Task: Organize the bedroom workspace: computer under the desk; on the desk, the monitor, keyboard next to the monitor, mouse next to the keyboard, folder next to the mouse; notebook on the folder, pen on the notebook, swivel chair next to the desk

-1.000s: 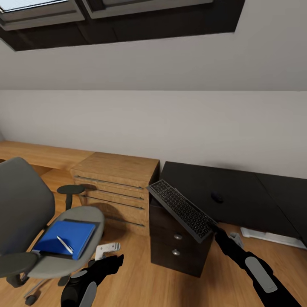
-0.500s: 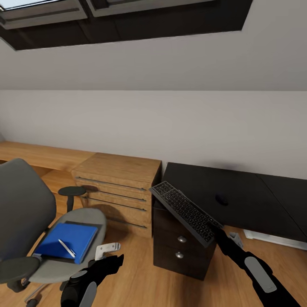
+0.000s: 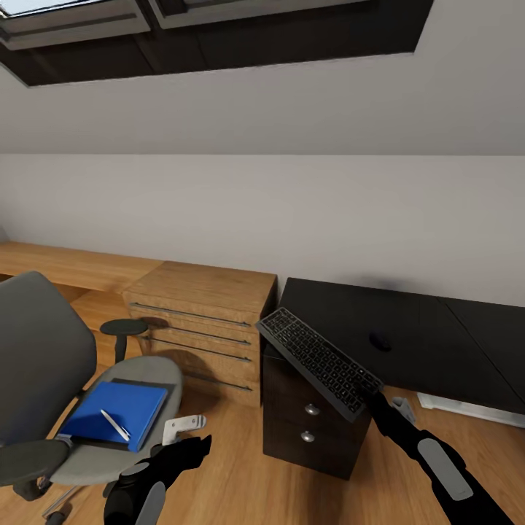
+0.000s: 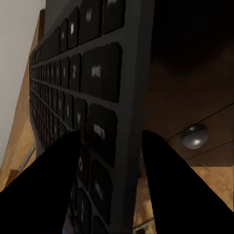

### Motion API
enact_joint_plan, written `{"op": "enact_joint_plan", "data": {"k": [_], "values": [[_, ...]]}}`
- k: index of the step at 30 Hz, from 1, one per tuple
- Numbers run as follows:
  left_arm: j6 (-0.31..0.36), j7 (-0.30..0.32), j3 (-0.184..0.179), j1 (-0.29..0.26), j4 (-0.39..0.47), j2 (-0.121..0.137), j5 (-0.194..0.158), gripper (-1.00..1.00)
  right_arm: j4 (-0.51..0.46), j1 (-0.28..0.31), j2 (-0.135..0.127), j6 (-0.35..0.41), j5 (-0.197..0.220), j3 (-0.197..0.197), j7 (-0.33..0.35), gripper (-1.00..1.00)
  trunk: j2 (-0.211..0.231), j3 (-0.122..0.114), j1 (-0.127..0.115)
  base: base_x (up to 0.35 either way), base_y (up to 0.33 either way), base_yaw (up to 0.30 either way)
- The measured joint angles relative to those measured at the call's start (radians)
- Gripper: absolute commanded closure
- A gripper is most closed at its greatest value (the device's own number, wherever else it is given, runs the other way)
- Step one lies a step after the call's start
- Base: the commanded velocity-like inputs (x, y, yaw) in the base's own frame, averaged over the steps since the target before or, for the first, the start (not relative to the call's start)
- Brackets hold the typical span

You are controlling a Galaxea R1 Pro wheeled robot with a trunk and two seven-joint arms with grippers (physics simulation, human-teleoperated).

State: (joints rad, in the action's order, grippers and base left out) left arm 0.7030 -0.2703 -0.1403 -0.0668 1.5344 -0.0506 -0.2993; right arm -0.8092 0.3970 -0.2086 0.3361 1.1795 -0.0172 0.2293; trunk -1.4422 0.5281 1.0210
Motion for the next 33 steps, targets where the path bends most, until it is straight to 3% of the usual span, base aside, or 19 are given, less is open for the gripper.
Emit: {"op": "enact_joint_plan", "data": {"k": [6, 23, 27, 30, 33], "values": [[0.0, -0.001, 0.0, 0.0, 0.0, -0.001, -0.001, -1.0, 0.001, 0.0, 0.0, -0.002, -0.003, -0.001, 0.001, 1.0, 0.0, 0.0, 0.0, 0.0, 0.0, 0.0], [0.0, -0.004, 0.0, 0.0, 0.0, -0.002, 0.003, -1.0, -0.013, 0.0, 0.0, -0.004, -0.005, 0.004, 0.012, 1.0, 0.119, -0.053, -0.065, 0.0, 0.0, 0.0], [0.0, -0.004, 0.0, 0.0, 0.0, -0.002, 0.003, -1.0, -0.031, 0.0, 0.007, -0.003, -0.004, 0.008, 0.103, 1.0, 0.147, -0.066, -0.08, 0.0, 0.0, 0.0], [0.0, -0.004, 0.0, 0.0, -0.001, -0.003, 0.003, -1.0, -0.035, 0.0, 0.032, -0.004, -0.016, 0.009, 0.205, 1.0, 0.168, -0.075, -0.092, 0.0, 0.0, 0.0], [0.0, -0.004, 0.0, 0.0, -0.001, -0.003, 0.003, -1.0, -0.037, 0.0, 0.045, -0.005, -0.017, 0.009, 0.248, 1.0, 0.189, -0.085, -0.103, 0.0, 0.0, 0.0]]}}
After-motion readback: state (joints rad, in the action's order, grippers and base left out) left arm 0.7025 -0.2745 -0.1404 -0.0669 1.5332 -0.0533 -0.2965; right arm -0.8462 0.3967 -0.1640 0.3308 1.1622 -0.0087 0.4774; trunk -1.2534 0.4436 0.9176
